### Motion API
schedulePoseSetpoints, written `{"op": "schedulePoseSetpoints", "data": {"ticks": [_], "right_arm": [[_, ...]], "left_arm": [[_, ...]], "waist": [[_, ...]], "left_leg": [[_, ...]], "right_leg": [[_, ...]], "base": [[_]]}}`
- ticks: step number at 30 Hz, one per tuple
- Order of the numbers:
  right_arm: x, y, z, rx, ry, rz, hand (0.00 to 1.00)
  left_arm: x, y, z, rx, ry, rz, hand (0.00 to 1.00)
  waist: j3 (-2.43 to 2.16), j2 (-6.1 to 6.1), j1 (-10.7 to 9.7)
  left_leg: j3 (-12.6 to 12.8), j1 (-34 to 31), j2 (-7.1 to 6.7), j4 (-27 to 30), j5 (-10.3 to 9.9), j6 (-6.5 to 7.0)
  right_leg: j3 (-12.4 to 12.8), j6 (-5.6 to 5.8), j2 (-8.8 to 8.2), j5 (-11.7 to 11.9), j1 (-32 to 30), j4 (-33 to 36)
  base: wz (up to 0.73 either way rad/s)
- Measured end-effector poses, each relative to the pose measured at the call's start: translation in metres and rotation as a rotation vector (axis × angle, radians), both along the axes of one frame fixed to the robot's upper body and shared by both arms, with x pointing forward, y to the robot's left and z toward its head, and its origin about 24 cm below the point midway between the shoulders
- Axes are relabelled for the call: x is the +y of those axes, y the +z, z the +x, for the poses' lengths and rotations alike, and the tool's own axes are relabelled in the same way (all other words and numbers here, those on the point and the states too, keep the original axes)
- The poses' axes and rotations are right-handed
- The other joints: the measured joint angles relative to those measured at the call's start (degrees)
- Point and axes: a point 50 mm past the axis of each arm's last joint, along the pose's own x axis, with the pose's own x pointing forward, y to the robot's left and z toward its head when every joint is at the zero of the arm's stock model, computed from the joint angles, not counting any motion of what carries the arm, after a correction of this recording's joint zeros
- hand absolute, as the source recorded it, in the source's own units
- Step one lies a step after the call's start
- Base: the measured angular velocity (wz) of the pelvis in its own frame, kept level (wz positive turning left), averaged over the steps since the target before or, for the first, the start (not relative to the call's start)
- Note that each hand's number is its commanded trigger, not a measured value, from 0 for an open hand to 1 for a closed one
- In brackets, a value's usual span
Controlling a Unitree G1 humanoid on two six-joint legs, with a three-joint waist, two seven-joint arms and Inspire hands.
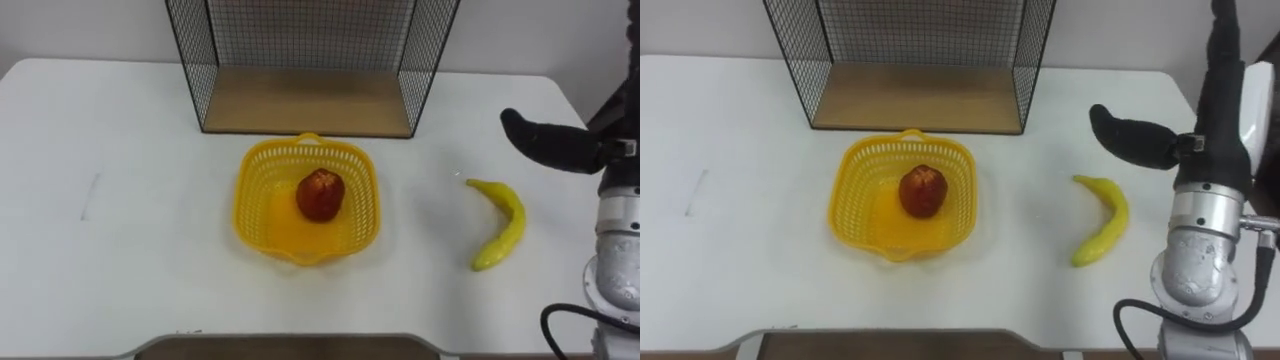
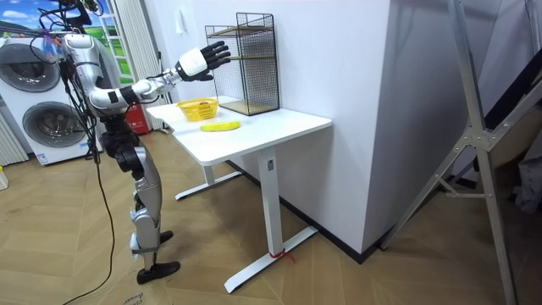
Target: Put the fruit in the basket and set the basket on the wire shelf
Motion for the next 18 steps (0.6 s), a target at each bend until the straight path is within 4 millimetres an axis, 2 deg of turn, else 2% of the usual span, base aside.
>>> {"op": "schedulePoseSetpoints", "data": {"ticks": [2,4,8,13,18], "right_arm": [[-0.005,-0.014,0.001,0.059,-0.021,0.012,0.00],[-0.010,-0.027,0.000,0.126,-0.046,0.028,0.00],[-0.015,-0.039,-0.001,0.174,-0.063,0.052,0.00],[-0.021,-0.069,0.003,0.321,-0.088,0.116,0.00],[-0.019,-0.077,0.005,0.390,-0.058,0.126,0.00]], "left_arm": [[0.001,0.000,0.000,0.002,0.003,0.005,0.00],[0.001,0.001,0.003,-0.013,0.000,0.008,0.00],[0.001,0.002,0.005,-0.021,-0.002,0.009,0.00],[0.002,0.002,0.006,-0.014,0.002,0.015,0.00],[0.003,0.002,0.005,0.007,0.008,0.025,0.00]], "waist": [[-0.18,-0.28,0.0],[-0.16,-0.18,0.2],[-0.21,0.13,0.3],[-0.10,-0.20,0.7],[-0.03,-0.21,0.8]], "left_leg": [[0.0,0.1,0.00,0.1,0.0,0.00],[0.0,0.1,0.00,0.1,0.0,0.00],[-0.1,0.0,0.00,0.1,0.0,0.01],[-0.1,-0.1,0.00,0.1,0.0,0.01],[-0.3,-0.6,0.00,0.2,0.0,0.01]], "right_leg": [[0.0,0.00,-0.01,0.0,0.2,0.1],[0.0,0.00,-0.03,0.0,0.2,0.1],[-0.1,0.00,-0.04,0.0,0.0,0.2],[-0.1,0.00,-0.06,0.0,-0.1,0.2],[-0.2,0.00,-0.05,0.0,-0.2,0.2]], "base": [[0.00],[0.00],[0.00],[0.00],[0.00]]}}
